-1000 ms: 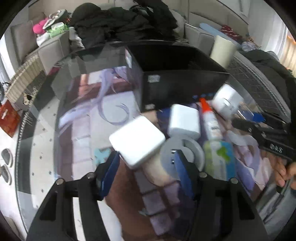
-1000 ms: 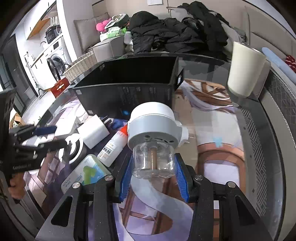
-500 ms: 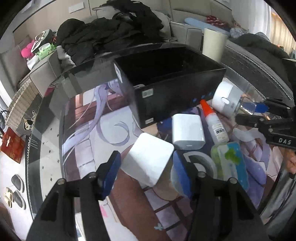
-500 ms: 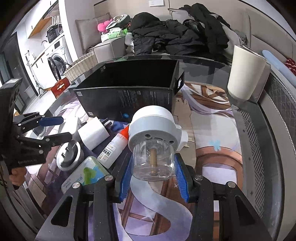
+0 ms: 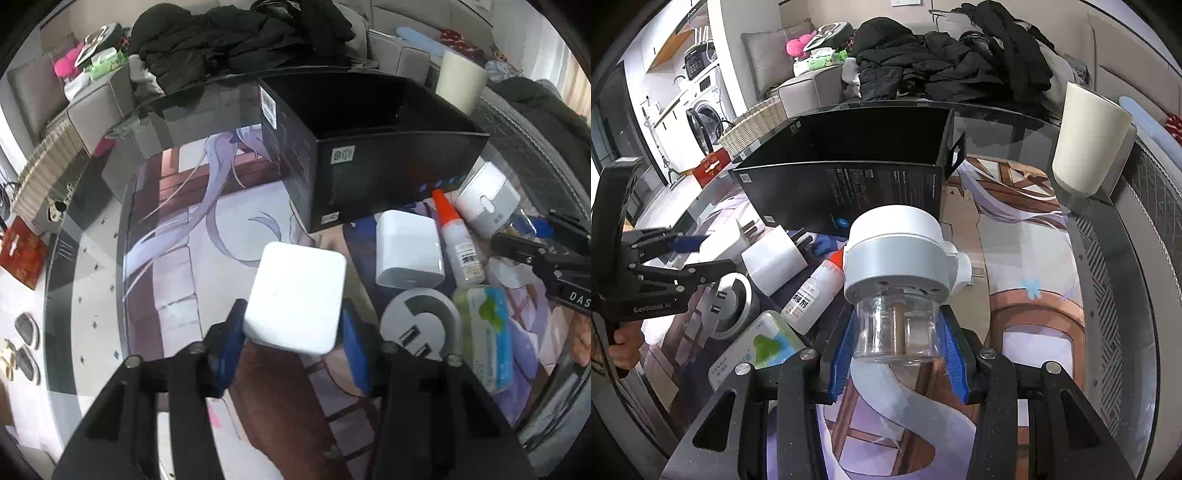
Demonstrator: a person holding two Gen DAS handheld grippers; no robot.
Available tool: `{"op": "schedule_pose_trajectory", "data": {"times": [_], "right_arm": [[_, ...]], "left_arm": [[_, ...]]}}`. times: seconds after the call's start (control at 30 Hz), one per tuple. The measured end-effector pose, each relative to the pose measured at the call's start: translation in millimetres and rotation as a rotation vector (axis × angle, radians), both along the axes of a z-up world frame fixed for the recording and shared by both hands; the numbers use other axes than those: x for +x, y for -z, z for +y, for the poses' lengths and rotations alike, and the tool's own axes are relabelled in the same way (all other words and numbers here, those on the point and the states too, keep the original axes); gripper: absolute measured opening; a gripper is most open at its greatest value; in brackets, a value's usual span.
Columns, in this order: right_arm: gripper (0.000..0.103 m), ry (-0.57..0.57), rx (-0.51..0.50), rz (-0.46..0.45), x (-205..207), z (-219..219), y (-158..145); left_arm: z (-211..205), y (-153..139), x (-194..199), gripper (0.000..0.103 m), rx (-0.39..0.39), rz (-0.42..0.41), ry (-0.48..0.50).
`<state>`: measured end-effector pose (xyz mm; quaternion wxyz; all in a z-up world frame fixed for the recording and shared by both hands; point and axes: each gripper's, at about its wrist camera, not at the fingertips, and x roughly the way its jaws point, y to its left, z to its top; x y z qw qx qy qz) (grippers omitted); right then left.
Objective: Organize rigid objects
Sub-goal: 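Carry the diffuser jar into the black box with the right tool while the left places the charger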
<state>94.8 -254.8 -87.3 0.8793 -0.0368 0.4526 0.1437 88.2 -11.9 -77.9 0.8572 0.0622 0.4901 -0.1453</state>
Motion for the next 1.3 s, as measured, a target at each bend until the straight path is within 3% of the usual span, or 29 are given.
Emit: {"op": "schedule_pose_trajectory", "data": {"times": [0.2,0.5,0.83,1.03,1.3], "right_arm": [[0.044,-0.012,0.023,-0.018,-6,1,-9],[0.043,-0.034,0.032,-0.124,-17,6,-36],[0.043,-0.048,0.067,-0.253,-26,11,-75],[0.043,-0.015,0.094,-0.306,-6,17,-98],[0.043,0.056,0.09,-0.363,39,26,-116]], "left_arm": [[0,-11,-4,0.043,-0.009,-0.024,0.008],[-8,-40,-25,0.043,-0.052,-0.1,0.038],[-17,-97,-43,0.043,-0.111,-0.32,0.068],[-23,-129,-24,0.043,-0.184,-0.402,0.052],[-30,-134,23,0.043,-0.201,-0.45,-0.029]]}}
